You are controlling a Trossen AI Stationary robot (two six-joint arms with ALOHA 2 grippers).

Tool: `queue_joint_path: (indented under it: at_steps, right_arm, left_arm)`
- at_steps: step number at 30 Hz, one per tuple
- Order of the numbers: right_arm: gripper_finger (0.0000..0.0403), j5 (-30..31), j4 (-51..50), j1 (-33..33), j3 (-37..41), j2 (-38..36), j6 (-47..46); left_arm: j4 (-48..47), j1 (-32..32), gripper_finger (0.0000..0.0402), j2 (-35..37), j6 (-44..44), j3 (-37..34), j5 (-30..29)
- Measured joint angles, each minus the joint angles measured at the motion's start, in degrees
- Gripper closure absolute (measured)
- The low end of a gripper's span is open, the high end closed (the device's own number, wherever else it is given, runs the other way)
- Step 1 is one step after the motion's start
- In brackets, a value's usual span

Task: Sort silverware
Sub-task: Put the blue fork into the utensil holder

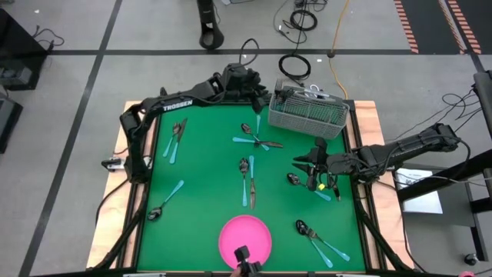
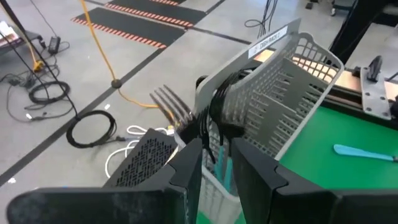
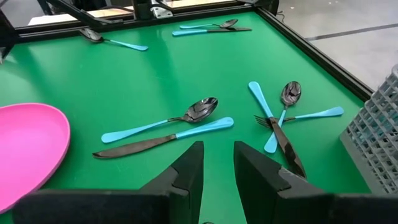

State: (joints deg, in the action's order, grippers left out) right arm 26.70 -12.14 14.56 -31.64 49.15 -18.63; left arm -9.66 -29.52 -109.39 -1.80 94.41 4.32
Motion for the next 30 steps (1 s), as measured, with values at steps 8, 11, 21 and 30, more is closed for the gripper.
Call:
queue_joint_path:
  at_steps: [8, 11, 21, 30]
  right_arm:
    - [0.0325, 0.0, 0.8, 0.0, 0.0, 0.0, -0.4]
    - [0.0325, 0.0, 1.0, 0.0, 0.0, 0.0, -0.2]
    - [0.0325, -13.6, 5.1, 0.1, 0.0, 0.0, -3.0]
    - [0.0325, -19.2, -1.5, 1.4, -3.3, 1.5, -12.4]
  left_arm:
    - [-11.7, 1.7, 0.0313, 9.2, -1.6, -0.5, 4.0]
    - [-13.8, 4.5, 0.0313, 12.9, -2.5, -3.1, 4.3]
    - [-1.5, 14.8, 0.0313, 27.1, -1.5, -24.6, 1.1]
    - [38.1, 23.4, 0.0313, 33.0, 4.4, -49.1, -0.6]
